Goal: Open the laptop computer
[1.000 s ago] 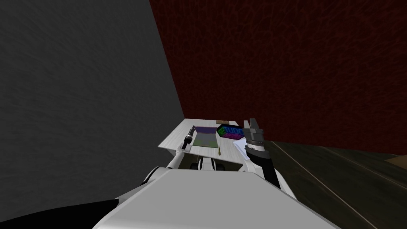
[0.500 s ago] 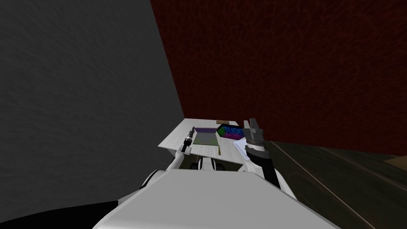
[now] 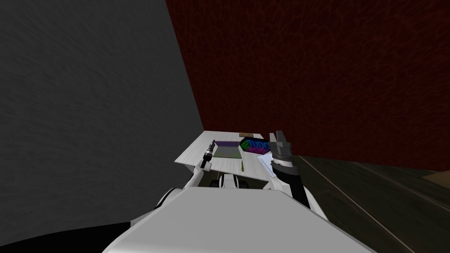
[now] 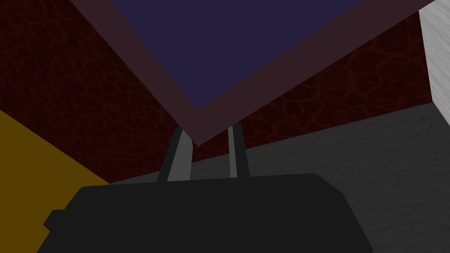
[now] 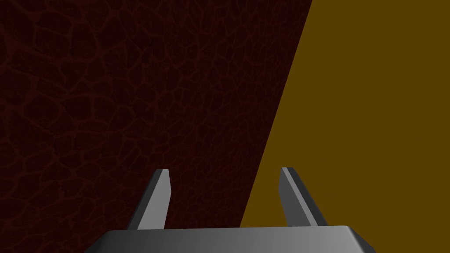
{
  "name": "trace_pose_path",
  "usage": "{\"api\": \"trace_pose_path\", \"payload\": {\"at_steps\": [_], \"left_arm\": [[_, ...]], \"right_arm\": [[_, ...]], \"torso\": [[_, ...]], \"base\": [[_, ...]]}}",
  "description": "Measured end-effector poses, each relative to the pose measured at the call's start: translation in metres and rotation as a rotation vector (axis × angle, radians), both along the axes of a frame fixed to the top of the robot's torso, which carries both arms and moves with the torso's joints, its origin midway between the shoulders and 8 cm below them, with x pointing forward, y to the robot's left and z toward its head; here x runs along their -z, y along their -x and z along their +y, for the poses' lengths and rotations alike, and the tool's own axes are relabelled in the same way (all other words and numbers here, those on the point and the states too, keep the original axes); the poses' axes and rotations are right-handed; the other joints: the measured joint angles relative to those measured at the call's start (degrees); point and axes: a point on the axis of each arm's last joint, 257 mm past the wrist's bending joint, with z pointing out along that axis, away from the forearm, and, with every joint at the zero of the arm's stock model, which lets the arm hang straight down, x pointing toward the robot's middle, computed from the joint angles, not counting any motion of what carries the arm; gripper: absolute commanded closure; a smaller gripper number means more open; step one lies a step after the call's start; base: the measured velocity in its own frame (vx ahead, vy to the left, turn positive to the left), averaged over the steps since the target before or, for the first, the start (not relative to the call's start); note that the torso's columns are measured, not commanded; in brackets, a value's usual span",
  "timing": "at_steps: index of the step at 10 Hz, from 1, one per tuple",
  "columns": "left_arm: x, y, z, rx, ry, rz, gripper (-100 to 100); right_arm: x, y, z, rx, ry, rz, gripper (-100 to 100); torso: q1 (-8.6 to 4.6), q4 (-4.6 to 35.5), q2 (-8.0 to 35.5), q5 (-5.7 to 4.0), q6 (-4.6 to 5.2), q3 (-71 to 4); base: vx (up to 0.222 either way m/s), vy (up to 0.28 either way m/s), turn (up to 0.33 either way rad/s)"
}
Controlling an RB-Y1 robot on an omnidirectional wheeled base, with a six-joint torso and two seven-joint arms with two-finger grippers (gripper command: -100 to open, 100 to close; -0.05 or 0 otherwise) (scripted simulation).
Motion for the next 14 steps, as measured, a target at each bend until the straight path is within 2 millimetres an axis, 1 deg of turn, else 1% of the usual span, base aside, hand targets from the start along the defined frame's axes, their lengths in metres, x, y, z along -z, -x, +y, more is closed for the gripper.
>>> {"api": "trace_pose_path", "payload": {"at_steps": [1, 5, 6, 8, 9, 11, 14], "left_arm": [[0.0, 0.0, 0.0, -0.001, -0.001, 0.0, 100], [0.002, 0.018, 0.002, -0.008, 0.021, -0.036, 100], [0.002, 0.02, 0.001, -0.007, 0.022, -0.038, 100], [0.003, 0.021, 0.002, -0.009, 0.022, -0.035, 100], [0.003, 0.02, 0.002, -0.008, 0.022, -0.035, -100], [-0.009, 0.004, 0.001, -0.004, 0.02, -0.038, -100], [-0.025, -0.015, 0.002, 0.001, 0.02, -0.037, -100]], "right_arm": [[0.0, 0.0, 0.0, 0.0, 0.0, 0.0, 0], [0.0, 0.0, 0.0, 0.0, 0.0, 0.0, 0], [0.0, 0.0, 0.0, 0.0, 0.0, 0.0, 0], [0.0, 0.0, 0.0, 0.0, 0.0, 0.0, 0], [0.0, 0.0, 0.0, 0.0, 0.0, 0.0, 0], [0.0, 0.0, 0.0, 0.0, 0.0, 0.0, 0], [0.0, 0.0, 0.0, 0.0, 0.0, 0.0, 0]], "torso": [[0.06, 0.0, 0.0, -0.01, 0.02, 0.0], [-0.1, 0.3, 0.0, -0.11, -0.02, 0.1], [-0.29, 0.3, 0.0, -0.1, -0.08, 0.1], [-0.11, 0.4, 0.0, -0.13, -0.02, 0.2], [-0.15, 0.4, 0.0, -0.11, -0.06, 0.2], [-0.31, 0.5, 0.7, -0.14, -0.08, 0.4], [-0.31, 0.5, 0.6, -0.14, -0.09, 0.3]], "base": [[0.001, 0.007, -0.043], [-0.001, -0.003, 0.001], [0.0, 0.0, 0.0], [0.002, 0.01, -0.02], [-0.043, -0.01, 0.032], [-0.079, -0.008, 0.013], [-0.064, 0.003, 0.017]]}}
